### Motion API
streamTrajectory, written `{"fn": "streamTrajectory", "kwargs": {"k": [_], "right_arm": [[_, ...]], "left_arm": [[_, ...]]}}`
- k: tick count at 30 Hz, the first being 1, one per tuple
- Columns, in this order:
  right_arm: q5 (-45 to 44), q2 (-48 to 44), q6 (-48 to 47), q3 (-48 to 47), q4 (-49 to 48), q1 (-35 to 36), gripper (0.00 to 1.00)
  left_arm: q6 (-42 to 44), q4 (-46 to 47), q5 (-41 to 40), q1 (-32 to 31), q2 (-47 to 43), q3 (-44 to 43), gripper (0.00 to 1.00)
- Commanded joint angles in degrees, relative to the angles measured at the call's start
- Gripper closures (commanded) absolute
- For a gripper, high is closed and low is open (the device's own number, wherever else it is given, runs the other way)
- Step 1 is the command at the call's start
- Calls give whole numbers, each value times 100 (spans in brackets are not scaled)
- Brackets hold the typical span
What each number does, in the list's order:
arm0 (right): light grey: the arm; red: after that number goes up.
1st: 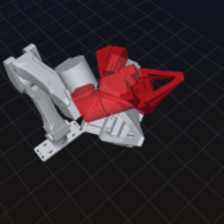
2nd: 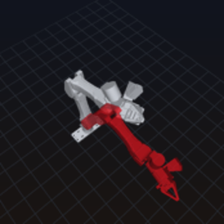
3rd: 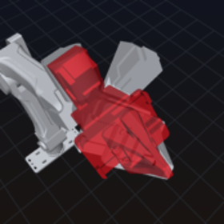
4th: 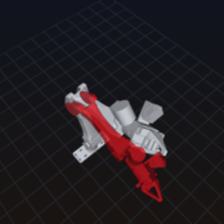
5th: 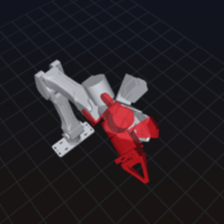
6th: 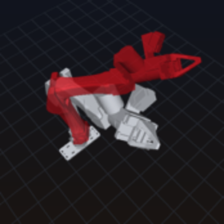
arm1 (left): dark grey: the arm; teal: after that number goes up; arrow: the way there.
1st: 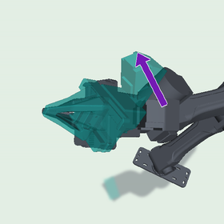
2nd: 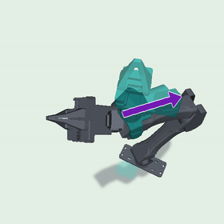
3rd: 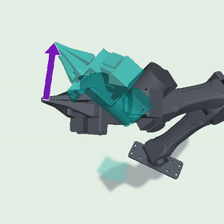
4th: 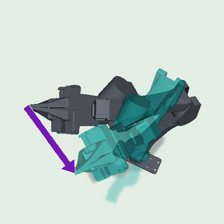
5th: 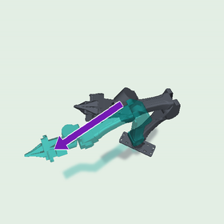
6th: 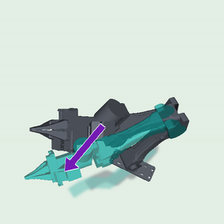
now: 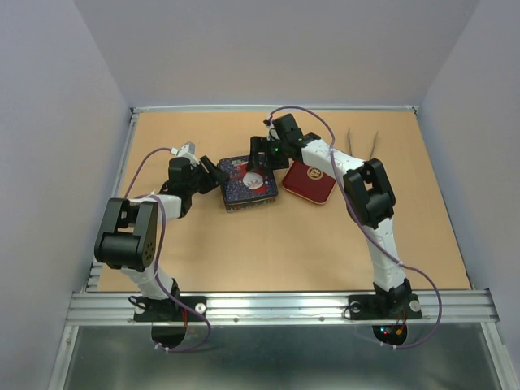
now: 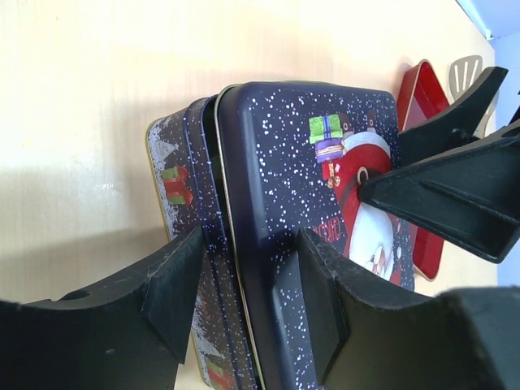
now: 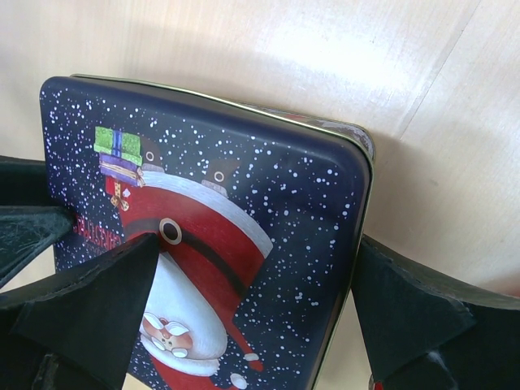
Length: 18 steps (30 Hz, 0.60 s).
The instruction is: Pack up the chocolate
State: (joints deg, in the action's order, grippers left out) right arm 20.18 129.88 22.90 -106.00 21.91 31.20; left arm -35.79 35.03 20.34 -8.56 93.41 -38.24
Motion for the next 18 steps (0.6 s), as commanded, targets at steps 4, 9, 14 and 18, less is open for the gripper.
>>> {"fn": "streamTrajectory", "kwargs": {"k": [4,9,14,18], "right_arm": [[144,-376,-31,-9,-135,123,0],[187,-403,-31,-44,-135,132,0],[196,-376,-13,-53,-135,141,0],[196,-350,-13,-105,-135,141,0]], "left_arm": [[222,-101,111,-50,301,-17,44],[248,-49,120,-50,327,115,51],[248,-22,137,-50,336,141,56],[239,-22,111,-50,380,150,57]]}}
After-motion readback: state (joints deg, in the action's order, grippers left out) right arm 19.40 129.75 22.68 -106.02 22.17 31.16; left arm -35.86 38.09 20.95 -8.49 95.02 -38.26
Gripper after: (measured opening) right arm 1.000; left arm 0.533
